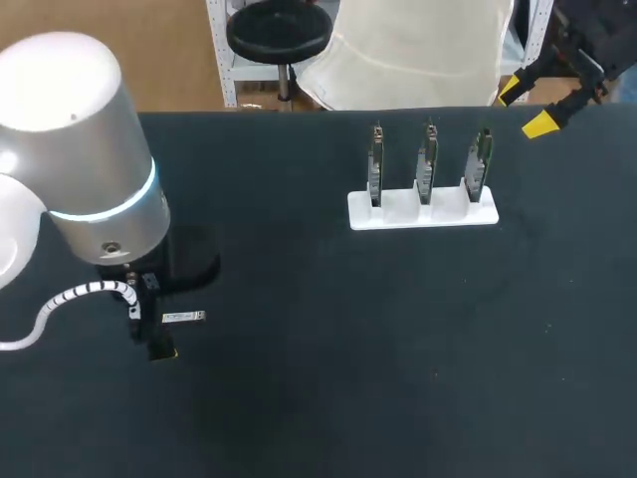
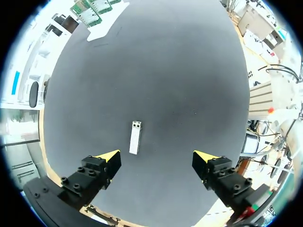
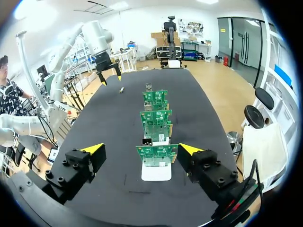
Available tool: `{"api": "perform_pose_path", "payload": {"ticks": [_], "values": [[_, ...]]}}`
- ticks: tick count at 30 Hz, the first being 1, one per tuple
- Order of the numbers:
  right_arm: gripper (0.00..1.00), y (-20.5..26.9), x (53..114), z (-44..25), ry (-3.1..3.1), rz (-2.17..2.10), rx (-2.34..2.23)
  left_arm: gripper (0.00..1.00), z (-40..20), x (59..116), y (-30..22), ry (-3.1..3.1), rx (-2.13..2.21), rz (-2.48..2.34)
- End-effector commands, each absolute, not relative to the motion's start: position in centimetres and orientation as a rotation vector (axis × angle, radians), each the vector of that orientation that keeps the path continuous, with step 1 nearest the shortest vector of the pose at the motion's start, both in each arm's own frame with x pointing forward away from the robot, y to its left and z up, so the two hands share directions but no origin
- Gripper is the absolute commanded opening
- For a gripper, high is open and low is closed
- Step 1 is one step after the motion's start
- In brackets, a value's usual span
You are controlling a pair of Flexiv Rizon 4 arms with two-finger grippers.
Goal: Pick up the optical module with the left hand, and insert it into the network port with the right hand.
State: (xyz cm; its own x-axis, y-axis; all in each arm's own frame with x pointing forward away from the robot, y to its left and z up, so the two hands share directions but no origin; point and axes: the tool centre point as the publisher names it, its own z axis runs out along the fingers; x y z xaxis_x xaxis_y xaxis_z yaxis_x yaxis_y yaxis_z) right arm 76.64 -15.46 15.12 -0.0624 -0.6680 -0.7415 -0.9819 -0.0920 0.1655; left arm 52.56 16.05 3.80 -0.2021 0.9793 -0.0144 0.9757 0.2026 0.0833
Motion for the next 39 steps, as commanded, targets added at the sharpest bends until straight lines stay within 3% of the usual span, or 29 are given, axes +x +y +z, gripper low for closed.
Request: {"api": "perform_pose_path", "payload": {"ticks": [1, 39], "values": [[1.0, -15.5, 76.6, 15.1, 1.759, 0.98, -1.79, 1.0, 2.7, 53.0, 16.2, 2.388, 1.946, 0.062], [1.0, -15.5, 76.6, 15.1, 1.759, 0.98, -1.79, 1.0, -0.8, 56.1, 17.5, 2.412, 1.956, -0.054]]}}
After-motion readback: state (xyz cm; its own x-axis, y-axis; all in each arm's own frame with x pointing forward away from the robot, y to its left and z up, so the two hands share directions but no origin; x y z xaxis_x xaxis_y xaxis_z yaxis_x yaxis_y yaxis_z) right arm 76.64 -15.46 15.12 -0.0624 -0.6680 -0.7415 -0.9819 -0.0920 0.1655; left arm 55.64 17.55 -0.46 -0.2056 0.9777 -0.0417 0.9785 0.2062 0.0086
